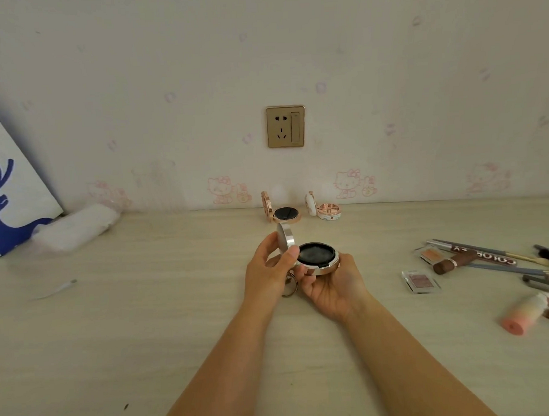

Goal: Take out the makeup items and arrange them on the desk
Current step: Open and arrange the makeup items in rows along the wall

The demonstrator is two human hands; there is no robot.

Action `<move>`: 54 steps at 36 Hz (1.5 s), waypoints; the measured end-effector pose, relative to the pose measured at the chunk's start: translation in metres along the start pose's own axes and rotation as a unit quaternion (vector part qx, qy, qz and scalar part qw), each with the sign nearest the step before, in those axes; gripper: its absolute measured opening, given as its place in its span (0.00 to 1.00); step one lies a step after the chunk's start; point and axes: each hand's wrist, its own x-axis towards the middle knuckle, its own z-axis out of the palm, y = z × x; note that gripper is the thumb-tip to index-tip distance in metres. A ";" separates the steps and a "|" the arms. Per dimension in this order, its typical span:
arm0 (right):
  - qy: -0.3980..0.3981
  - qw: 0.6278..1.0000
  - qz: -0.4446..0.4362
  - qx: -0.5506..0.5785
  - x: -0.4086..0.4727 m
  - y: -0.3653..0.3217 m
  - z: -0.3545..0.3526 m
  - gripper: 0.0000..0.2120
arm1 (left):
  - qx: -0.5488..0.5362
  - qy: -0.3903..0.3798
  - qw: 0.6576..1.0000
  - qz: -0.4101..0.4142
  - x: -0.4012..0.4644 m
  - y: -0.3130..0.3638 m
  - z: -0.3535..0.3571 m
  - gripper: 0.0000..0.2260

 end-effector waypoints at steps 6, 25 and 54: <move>0.001 1.000 -0.008 0.005 0.001 0.000 0.001 0.21 | 0.016 0.005 1.000 -0.006 0.004 -0.005 -0.004 0.17; 0.126 0.608 -0.292 -0.727 -0.016 -0.021 -0.025 0.20 | 0.166 0.004 0.986 -0.024 0.012 -0.005 0.002 0.26; 0.231 0.517 -0.255 -0.784 0.005 -0.069 -0.053 0.28 | 0.315 -0.168 0.933 0.038 0.043 -0.024 0.039 0.40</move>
